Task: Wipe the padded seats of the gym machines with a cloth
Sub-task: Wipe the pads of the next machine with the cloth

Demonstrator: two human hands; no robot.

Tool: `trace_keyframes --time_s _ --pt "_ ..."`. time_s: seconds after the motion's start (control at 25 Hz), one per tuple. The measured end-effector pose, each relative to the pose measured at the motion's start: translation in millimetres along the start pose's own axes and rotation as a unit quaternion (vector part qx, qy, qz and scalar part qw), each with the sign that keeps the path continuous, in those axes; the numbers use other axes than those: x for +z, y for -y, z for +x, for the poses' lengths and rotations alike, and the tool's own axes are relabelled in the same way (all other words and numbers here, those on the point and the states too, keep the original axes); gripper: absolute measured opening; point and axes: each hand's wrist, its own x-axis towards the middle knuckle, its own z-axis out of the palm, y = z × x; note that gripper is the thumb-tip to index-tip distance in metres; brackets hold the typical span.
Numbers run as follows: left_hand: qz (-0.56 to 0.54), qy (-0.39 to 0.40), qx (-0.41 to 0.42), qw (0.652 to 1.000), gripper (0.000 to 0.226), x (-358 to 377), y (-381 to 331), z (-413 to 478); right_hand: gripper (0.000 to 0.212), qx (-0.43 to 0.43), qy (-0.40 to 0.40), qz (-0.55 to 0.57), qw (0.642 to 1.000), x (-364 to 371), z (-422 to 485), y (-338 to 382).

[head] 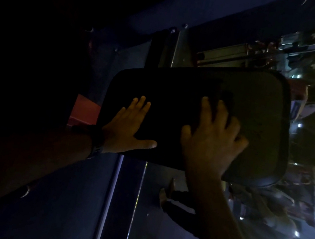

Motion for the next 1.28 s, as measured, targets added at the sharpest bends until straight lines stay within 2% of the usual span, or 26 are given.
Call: trace_keyframes --time_s 0.04,0.16,0.2,0.32,0.36,0.44,0.48,0.52,0.6,0.64,0.68,0.76,0.8,0.92,0.96,1.04,1.08,1.12,1.2,1.24,1.28 --pt "-0.004 0.0 -0.002 1.0 0.132 1 0 0 0.08 0.009 -0.013 -0.017 1.0 4 -5 3" --pt "-0.017 -0.014 -0.001 1.0 0.13 4 -7 -2 0.082 -0.171 0.024 -0.023 0.985 14 -41 17" --pt "-0.019 -0.016 -0.003 1.0 0.13 5 -8 -2 0.081 -0.172 0.028 -0.008 0.985 14 -36 8" --pt "-0.016 -0.013 -0.009 1.0 0.13 5 -10 -4 0.082 0.041 -0.057 0.015 0.997 9 -25 -12" --pt "-0.014 -0.019 -0.007 1.0 0.129 7 -11 -4 0.086 0.039 -0.072 0.006 0.997 13 -35 -6" --pt "-0.011 -0.032 0.001 0.999 0.125 10 -13 -5 0.096 -0.108 -0.076 -0.043 0.99 30 -71 6" --pt "-0.012 -0.036 0.006 0.999 0.123 11 -14 -6 0.097 -0.144 -0.074 -0.056 0.985 32 -74 -2" --pt "-0.013 -0.037 0.007 0.999 0.124 11 -15 -7 0.094 -0.141 -0.069 -0.044 0.987 31 -64 -15" --pt "-0.017 -0.024 0.005 1.0 0.127 10 -14 -7 0.085 0.009 -0.102 0.029 0.994 18 -48 -27" --pt "-0.017 -0.02 0.003 1.0 0.128 9 -14 -7 0.084 0.049 -0.111 0.035 0.992 15 -49 -23" --pt "-0.017 -0.022 0.003 1.0 0.128 10 -14 -7 0.087 0.009 -0.117 0.014 0.993 18 -59 -18" --pt "-0.011 -0.032 0.007 0.999 0.127 11 -16 -7 0.092 -0.151 -0.103 -0.038 0.982 24 -78 -21" --pt "-0.011 -0.032 0.008 0.999 0.127 11 -16 -7 0.09 -0.164 -0.095 -0.035 0.981 24 -70 -34" --pt "-0.019 -0.027 0.011 0.999 0.128 13 -14 -7 0.078 0.059 -0.132 0.046 0.988 0 -50 -55" --pt "-0.017 -0.028 0.01 0.999 0.128 13 -16 -7 0.078 0.047 -0.131 0.033 0.99 -1 -52 -52" --pt "-0.02 -0.031 0.007 0.999 0.128 15 -19 -6 0.081 -0.118 -0.109 -0.029 0.987 4 -60 -48" --pt "-0.024 -0.033 0.008 0.999 0.129 16 -22 -6 0.08 -0.144 -0.095 -0.042 0.984 3 -55 -57" --pt "-0.029 -0.039 0.009 0.999 0.129 17 -25 -5 0.078 -0.103 -0.096 -0.035 0.989 -3 -46 -66" --pt "-0.031 -0.05 0.003 0.998 0.129 18 -30 -4 0.075 0.051 -0.122 0.022 0.991 -17 -35 -70" --pt "-0.03 -0.049 0.0 0.998 0.13 17 -31 -5 0.076 0.054 -0.123 0.017 0.991 -19 -38 -66" --pt "-0.028 -0.047 0.001 0.998 0.13 17 -32 -4 0.077 -0.01 -0.122 -0.01 0.992 -16 -46 -63"
